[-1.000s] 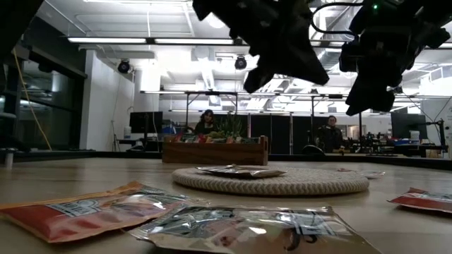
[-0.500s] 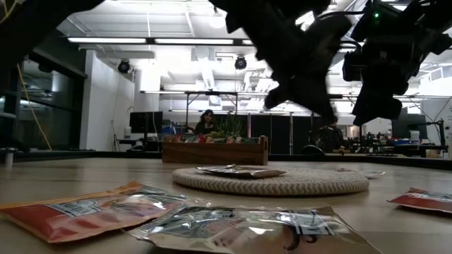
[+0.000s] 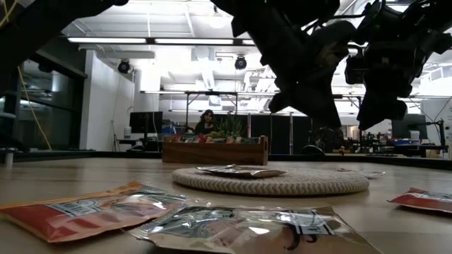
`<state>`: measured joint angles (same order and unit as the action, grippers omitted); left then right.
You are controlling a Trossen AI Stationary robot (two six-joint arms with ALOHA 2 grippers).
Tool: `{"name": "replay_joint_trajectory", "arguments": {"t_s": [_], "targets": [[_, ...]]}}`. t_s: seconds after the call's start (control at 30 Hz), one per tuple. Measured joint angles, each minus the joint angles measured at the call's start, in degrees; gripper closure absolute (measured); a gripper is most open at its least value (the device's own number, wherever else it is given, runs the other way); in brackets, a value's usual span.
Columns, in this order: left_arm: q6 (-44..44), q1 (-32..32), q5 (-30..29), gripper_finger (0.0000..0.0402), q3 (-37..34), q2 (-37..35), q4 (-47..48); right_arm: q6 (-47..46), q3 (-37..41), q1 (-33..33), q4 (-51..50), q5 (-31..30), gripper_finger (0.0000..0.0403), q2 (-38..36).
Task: Pick & Place Tea
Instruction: Put the orange tea bag into the middle section of the wooden organizer
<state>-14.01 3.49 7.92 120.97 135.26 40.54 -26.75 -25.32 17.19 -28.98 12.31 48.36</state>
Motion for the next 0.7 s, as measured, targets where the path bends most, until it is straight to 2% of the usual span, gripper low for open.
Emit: {"name": "replay_joint_trajectory", "arguments": {"t_s": [0.17, 0.33, 0.47, 0.7], "targets": [[0.3, 0.0, -0.9, 0.0401, 0.1, 1.0, -0.7, -0.1, 0.0, 0.0, 0.1, -0.2, 0.0253, 0.0], [0.2, 0.1, 0.9, 0.0401, -0.2, 3.2, 0.6, -0.2, 0.0, 0.0, -0.4, -0.5, 0.0253, 0.0], [-0.6, 0.4, -2.0, 0.0401, 0.0, 4.9, 0.3, -0.3, 0.0, 0.0, -0.6, -0.4, 0.0253, 0.0], [-0.8, 0.3, -0.6, 0.0401, 0.0, 4.9, -0.3, -1.3, 0.0, 0.0, -0.8, 0.1, 0.0253, 0.0]]}}
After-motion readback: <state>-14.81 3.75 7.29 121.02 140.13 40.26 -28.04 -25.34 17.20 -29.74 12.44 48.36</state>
